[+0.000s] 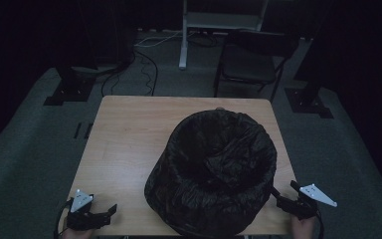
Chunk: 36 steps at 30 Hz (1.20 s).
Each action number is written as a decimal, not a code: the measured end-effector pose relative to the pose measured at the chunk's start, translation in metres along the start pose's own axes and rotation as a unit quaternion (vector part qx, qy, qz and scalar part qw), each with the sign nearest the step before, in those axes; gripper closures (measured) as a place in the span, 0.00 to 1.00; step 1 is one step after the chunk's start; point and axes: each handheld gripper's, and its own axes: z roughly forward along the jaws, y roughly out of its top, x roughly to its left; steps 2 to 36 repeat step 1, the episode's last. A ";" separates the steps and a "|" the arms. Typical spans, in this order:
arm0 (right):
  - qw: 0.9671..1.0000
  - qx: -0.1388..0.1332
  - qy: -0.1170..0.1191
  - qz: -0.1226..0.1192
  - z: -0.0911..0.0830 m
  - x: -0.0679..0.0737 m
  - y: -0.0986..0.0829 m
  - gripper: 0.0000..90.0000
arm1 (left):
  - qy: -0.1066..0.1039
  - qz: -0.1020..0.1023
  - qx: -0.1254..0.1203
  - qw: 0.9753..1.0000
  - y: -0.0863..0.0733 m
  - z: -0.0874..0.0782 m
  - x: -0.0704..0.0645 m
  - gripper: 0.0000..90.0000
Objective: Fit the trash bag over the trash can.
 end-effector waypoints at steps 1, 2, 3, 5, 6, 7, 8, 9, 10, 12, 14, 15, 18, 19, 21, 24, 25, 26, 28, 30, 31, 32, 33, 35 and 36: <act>1.000 -0.001 -0.004 -0.002 0.000 0.001 0.000 0.12 | 0.006 -0.002 0.002 1.000 0.000 0.000 0.000 0.02; 1.000 -0.001 -0.004 -0.002 0.000 0.001 0.000 0.12 | 0.006 -0.002 0.002 1.000 0.000 0.000 0.000 0.02; 1.000 -0.001 -0.004 -0.002 0.000 0.001 0.000 0.12 | 0.006 -0.002 0.002 1.000 0.000 0.000 0.000 0.02; 1.000 -0.001 -0.004 -0.002 0.000 0.001 0.000 0.12 | 0.006 -0.002 0.002 1.000 0.000 0.000 0.000 0.02; 1.000 -0.001 -0.004 -0.002 0.000 0.001 0.000 0.12 | 0.006 -0.002 0.002 1.000 0.000 0.000 0.000 0.02; 1.000 -0.001 -0.004 -0.002 0.000 0.001 0.000 0.12 | 0.006 -0.002 0.002 1.000 0.000 0.000 0.000 0.02; 1.000 -0.001 -0.004 -0.002 0.000 0.001 0.000 0.12 | 0.006 -0.002 0.002 1.000 0.000 0.000 0.000 0.02; 1.000 -0.001 -0.004 -0.002 0.000 0.001 0.000 0.12 | 0.006 -0.002 0.002 1.000 0.000 0.000 0.000 0.02; 1.000 -0.001 -0.004 -0.002 0.000 0.001 0.000 0.12 | 0.006 -0.002 0.002 1.000 0.000 0.000 0.000 0.02; 1.000 -0.001 -0.004 -0.002 0.000 0.001 0.000 0.12 | 0.006 -0.002 0.002 1.000 0.000 0.000 0.000 0.02; 1.000 -0.001 -0.004 -0.002 0.000 0.001 0.000 0.12 | 0.006 -0.002 0.002 1.000 0.000 0.000 0.000 0.02; 1.000 -0.001 -0.004 -0.002 0.000 0.001 0.000 0.12 | 0.006 -0.002 0.002 1.000 0.000 0.000 0.000 0.02; 1.000 -0.001 -0.004 -0.002 0.000 0.001 0.000 0.12 | 0.006 -0.002 0.002 1.000 0.000 0.000 0.000 0.02; 1.000 -0.001 -0.004 -0.002 0.000 0.001 0.000 0.12 | 0.006 -0.002 0.002 1.000 0.000 0.000 0.000 0.02; 1.000 -0.001 -0.004 -0.002 0.000 0.001 0.000 0.12 | 0.006 -0.002 0.002 1.000 0.000 0.000 0.000 0.02; 1.000 -0.001 -0.004 -0.002 0.000 0.001 0.000 0.12 | 0.006 -0.002 0.002 1.000 0.000 0.000 0.000 0.02; 1.000 -0.001 -0.004 -0.002 0.000 0.001 0.000 0.12 | 0.006 -0.002 0.002 1.000 0.000 0.000 0.000 0.02; 1.000 -0.001 -0.004 -0.002 0.000 0.001 0.000 0.12 | 0.006 -0.002 0.002 1.000 0.000 0.000 0.000 0.02; 1.000 -0.001 -0.004 -0.002 0.000 0.001 0.000 0.12 | 0.006 -0.002 0.002 1.000 0.000 0.000 0.000 0.02; 1.000 -0.001 -0.004 -0.002 0.000 0.001 0.000 0.12 | 0.006 -0.002 0.002 1.000 0.000 0.000 0.000 0.02; 1.000 -0.001 -0.004 -0.002 0.000 0.001 0.000 0.12 | 0.006 -0.002 0.002 1.000 0.000 0.000 0.000 0.02; 1.000 -0.001 -0.004 -0.002 0.000 0.001 0.000 0.12 | 0.006 -0.002 0.002 1.000 0.000 0.000 0.000 0.02; 1.000 -0.001 -0.004 -0.002 0.000 0.001 0.000 0.12 | 0.006 -0.002 0.002 1.000 0.000 0.000 0.000 0.02; 1.000 -0.001 -0.004 -0.002 0.000 0.001 0.000 0.12 | 0.006 -0.002 0.002 1.000 0.000 0.000 0.000 0.02; 1.000 -0.001 -0.004 -0.002 0.000 0.001 0.000 0.12 | 0.006 -0.002 0.002 1.000 0.000 0.000 0.000 0.02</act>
